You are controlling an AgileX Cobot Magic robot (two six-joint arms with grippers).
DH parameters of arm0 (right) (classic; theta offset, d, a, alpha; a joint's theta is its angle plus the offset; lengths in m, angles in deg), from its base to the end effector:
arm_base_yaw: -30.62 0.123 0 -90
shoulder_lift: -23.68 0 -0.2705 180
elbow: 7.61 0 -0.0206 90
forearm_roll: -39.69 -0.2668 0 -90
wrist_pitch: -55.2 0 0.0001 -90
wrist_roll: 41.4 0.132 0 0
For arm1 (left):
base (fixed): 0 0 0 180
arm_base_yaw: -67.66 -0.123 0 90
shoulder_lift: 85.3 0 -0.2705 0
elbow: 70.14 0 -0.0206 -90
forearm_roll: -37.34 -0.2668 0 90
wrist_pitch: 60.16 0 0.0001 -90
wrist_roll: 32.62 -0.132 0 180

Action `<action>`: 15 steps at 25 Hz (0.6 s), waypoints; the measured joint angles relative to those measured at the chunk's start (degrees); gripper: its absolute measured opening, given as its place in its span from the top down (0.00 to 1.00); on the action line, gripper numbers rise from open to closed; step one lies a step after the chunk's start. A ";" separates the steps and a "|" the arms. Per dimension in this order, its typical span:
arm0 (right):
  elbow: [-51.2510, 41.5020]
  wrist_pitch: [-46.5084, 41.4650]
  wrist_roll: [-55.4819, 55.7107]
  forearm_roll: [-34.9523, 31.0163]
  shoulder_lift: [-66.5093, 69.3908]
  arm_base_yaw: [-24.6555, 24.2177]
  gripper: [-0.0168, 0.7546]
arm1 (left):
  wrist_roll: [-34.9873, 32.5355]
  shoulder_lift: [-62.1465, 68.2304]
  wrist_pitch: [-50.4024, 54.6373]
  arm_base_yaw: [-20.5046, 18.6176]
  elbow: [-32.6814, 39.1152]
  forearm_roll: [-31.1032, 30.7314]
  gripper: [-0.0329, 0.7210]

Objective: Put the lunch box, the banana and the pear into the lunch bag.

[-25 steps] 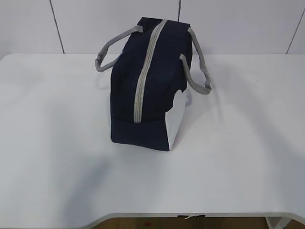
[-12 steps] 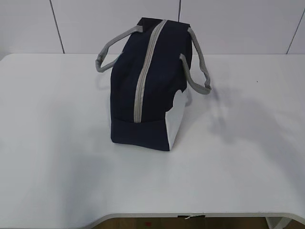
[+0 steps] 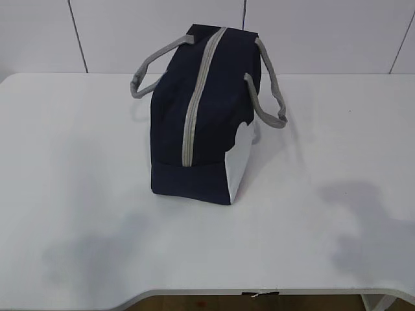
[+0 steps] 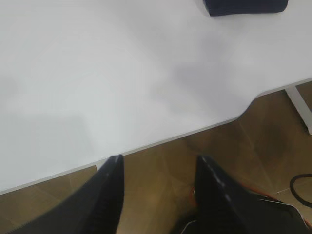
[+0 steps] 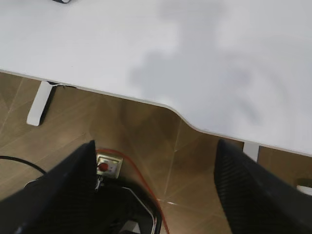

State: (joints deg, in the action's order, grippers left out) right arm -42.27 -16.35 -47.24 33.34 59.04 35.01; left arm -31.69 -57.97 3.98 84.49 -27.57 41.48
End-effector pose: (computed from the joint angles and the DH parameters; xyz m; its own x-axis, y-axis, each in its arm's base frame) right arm 0.1034 0.0218 0.2873 -0.7688 -0.1255 -0.6271 -0.1930 0.9804 0.0403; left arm 0.0912 -0.0365 0.2667 -0.6799 0.1558 -0.7166 0.3015 0.9501 -0.0794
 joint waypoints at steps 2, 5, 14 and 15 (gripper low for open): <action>-3.40 1.07 0.00 1.79 -5.11 0.00 0.21 | 0.00 -1.97 -1.19 0.00 1.59 -0.66 0.48; -8.36 3.31 0.00 4.60 -11.67 0.00 0.21 | 0.00 -3.26 -1.51 0.00 3.74 -1.70 0.48; -14.17 5.30 0.00 5.95 -19.94 0.00 0.21 | 0.00 -3.30 -1.41 0.00 4.26 -2.56 0.48; -14.17 5.30 0.00 5.95 -19.94 0.00 0.21 | 0.00 -3.30 -1.41 0.00 4.26 -2.59 0.48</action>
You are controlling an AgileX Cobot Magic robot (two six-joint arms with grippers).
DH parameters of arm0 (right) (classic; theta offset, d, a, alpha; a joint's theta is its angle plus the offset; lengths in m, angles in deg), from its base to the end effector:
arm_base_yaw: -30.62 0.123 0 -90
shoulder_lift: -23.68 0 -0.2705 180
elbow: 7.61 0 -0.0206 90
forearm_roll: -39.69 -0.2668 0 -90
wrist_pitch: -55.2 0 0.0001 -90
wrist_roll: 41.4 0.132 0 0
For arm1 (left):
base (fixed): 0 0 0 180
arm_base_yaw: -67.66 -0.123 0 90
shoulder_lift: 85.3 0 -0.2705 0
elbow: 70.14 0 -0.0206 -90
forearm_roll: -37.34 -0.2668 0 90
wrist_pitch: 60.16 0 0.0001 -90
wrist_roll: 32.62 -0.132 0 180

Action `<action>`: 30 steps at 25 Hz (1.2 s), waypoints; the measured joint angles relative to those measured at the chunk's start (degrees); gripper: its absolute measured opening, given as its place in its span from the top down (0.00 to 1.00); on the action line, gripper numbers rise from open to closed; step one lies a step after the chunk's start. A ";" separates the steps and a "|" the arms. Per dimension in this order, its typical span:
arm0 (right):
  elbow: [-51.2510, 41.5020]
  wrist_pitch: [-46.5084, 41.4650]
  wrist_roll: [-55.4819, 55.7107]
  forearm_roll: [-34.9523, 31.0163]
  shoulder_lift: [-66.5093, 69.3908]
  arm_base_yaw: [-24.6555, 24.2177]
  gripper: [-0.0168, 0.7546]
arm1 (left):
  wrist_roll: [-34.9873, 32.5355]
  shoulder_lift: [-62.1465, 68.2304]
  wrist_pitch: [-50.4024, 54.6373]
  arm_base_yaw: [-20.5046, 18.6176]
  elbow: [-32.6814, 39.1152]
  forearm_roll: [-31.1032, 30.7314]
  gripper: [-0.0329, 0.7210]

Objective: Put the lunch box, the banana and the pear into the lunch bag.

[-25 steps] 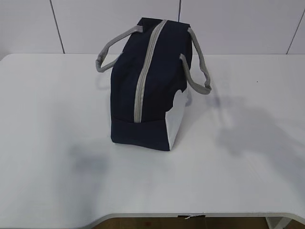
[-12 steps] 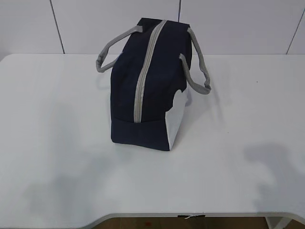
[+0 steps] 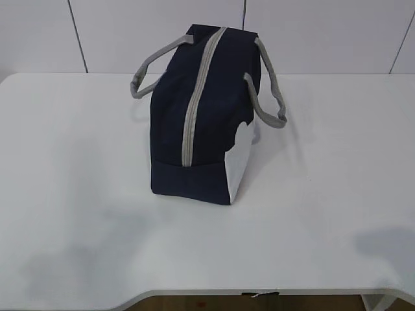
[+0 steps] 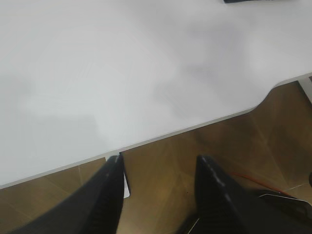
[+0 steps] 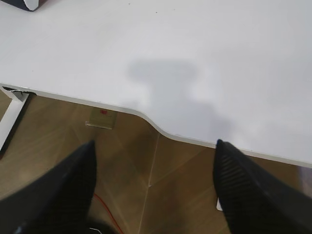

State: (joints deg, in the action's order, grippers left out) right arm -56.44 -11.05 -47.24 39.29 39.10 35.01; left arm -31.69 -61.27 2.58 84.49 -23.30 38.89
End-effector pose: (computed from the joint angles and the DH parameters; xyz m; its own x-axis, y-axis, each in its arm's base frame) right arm 0.0706 0.0063 0.2436 -0.6363 -0.1481 -0.7571 -0.1451 0.9869 -0.0711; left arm 0.0888 -0.0302 0.2490 -0.6686 0.1723 -0.7234 0.2871 0.9572 -0.0373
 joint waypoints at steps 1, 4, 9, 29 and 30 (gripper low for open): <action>0.00 0.00 0.00 0.00 0.00 0.00 0.21 | 0.00 0.00 0.00 0.00 0.00 0.00 0.48; 0.00 0.00 0.00 0.00 0.00 0.00 0.22 | 0.00 0.00 0.00 0.00 0.00 -0.10 0.48; 0.00 0.00 0.00 0.00 0.00 0.00 0.22 | 0.00 0.00 0.00 0.00 0.00 -0.10 0.48; 0.00 0.12 0.00 0.40 -8.06 -4.23 0.22 | 0.00 -12.60 0.21 -19.57 0.00 -0.10 0.48; 0.00 0.12 0.00 0.40 -8.06 -4.23 0.22 | 0.00 -13.77 0.33 -19.79 0.00 -0.10 0.48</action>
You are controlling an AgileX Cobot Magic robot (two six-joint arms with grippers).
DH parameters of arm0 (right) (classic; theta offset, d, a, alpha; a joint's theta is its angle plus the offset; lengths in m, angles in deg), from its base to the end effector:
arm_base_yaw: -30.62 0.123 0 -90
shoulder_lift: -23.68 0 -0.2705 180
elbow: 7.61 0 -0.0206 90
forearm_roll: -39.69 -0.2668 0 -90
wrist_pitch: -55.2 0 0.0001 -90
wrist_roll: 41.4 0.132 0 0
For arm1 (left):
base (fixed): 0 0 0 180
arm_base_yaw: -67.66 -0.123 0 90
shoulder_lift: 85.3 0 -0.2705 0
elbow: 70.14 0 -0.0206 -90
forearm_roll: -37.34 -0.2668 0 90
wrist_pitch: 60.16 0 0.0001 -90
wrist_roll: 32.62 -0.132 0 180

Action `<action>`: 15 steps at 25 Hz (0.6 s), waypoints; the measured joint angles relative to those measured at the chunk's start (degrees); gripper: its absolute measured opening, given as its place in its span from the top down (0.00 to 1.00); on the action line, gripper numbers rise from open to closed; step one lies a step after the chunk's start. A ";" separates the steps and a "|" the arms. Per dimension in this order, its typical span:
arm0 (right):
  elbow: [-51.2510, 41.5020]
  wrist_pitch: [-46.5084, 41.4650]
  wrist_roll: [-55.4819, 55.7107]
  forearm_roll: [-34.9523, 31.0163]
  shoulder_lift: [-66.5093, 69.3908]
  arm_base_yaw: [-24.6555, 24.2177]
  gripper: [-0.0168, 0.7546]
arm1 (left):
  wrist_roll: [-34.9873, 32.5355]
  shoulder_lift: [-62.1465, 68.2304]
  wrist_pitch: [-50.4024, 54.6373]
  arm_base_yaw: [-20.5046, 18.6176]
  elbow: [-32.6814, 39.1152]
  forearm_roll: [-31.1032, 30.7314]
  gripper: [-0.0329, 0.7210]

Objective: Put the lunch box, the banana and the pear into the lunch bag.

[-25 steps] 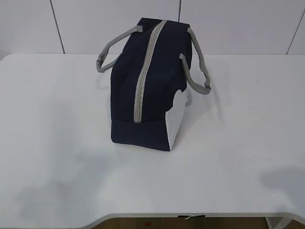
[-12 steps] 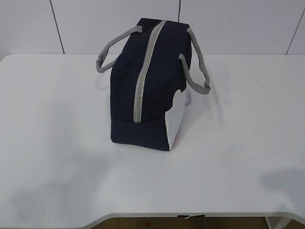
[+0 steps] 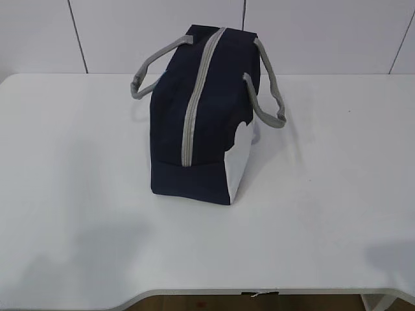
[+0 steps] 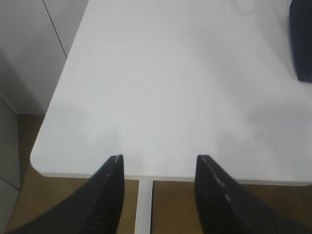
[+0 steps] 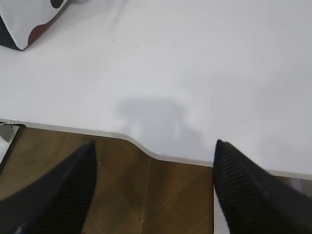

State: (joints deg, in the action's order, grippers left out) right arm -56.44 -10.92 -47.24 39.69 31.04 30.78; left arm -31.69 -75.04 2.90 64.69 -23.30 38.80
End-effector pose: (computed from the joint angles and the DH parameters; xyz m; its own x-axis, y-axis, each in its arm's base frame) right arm 0.0535 0.0001 0.2526 -0.5314 -0.1032 -0.8408 -0.0572 0.9947 -0.0860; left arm 0.0608 0.0001 0.2670 -0.5005 -0.0538 -0.8640 -0.0461 0.9983 -0.0354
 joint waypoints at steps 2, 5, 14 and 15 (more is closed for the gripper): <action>0.00 0.00 0.00 0.00 0.00 0.00 0.22 | 0.00 -1.39 0.15 -0.09 0.00 0.00 0.48; 0.00 0.00 0.00 0.00 -0.11 0.00 0.22 | 0.00 -1.48 0.55 -0.09 0.00 0.00 0.48; 0.00 0.00 0.00 0.00 -0.11 0.00 0.22 | 0.00 -1.48 0.55 -0.09 0.00 0.00 0.48; 0.00 0.00 0.00 0.00 -0.11 0.00 0.22 | 0.00 -1.48 0.55 -0.09 0.00 0.00 0.48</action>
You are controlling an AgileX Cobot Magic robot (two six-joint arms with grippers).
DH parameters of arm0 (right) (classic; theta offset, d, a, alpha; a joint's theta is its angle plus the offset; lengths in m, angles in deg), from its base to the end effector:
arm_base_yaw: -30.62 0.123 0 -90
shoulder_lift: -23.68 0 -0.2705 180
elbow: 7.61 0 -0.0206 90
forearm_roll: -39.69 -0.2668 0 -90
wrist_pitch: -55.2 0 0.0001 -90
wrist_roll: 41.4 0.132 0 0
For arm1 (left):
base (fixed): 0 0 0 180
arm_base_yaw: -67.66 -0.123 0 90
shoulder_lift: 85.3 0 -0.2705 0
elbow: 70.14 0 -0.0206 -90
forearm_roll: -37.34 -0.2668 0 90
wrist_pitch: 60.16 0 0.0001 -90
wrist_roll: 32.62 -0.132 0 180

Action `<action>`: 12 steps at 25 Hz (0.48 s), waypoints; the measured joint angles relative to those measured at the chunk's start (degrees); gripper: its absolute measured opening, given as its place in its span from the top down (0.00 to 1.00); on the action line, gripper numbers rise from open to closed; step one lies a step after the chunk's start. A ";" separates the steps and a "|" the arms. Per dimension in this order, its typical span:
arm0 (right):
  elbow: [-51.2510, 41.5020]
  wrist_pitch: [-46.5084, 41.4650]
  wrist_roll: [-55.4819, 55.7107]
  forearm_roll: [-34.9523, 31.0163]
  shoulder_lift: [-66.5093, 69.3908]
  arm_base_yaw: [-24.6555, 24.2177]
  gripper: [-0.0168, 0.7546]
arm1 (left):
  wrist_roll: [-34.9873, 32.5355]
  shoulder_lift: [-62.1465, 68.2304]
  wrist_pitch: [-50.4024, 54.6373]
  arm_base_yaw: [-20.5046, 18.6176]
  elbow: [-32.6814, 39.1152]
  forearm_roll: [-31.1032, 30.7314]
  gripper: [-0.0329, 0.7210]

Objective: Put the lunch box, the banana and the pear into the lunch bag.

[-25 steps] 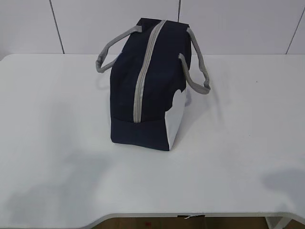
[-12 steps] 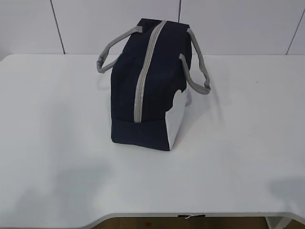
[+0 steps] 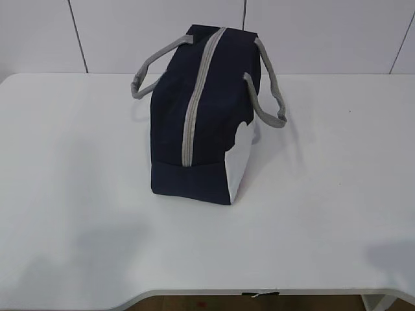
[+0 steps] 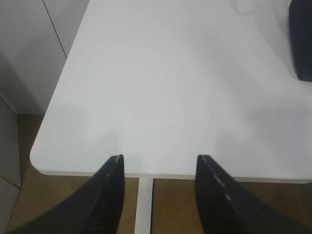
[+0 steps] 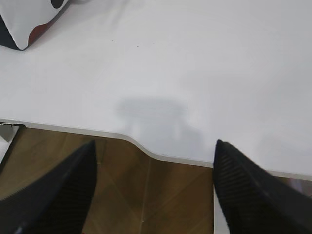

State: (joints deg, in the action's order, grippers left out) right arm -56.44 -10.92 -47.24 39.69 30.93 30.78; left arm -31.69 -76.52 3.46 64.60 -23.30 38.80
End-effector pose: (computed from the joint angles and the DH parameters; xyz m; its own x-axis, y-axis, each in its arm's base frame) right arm 0.0532 0.0001 0.2527 -0.5298 -0.1032 -0.8418 -0.0570 0.9947 -0.0861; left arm 0.0564 0.0000 0.2674 -0.4866 -0.0536 -0.8720 -0.0469 0.9983 -0.0352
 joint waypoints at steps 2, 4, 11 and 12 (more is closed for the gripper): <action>0.00 0.00 0.00 0.00 0.00 0.00 0.22 | 0.00 0.00 0.00 0.00 0.00 0.00 0.48; 0.00 0.00 0.00 0.00 0.00 0.00 0.22 | 0.00 0.00 0.00 0.00 0.00 0.00 0.48; 0.00 0.00 0.00 0.00 0.00 0.00 0.22 | 0.00 0.00 0.00 0.00 0.00 0.00 0.52; 0.00 0.00 0.00 0.00 0.00 0.00 0.22 | 0.00 0.00 0.00 0.00 0.00 0.00 0.52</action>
State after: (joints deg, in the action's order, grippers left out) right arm -56.44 -10.92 -47.24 39.69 30.93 30.78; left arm -31.69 -76.52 3.46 64.60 -23.30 38.80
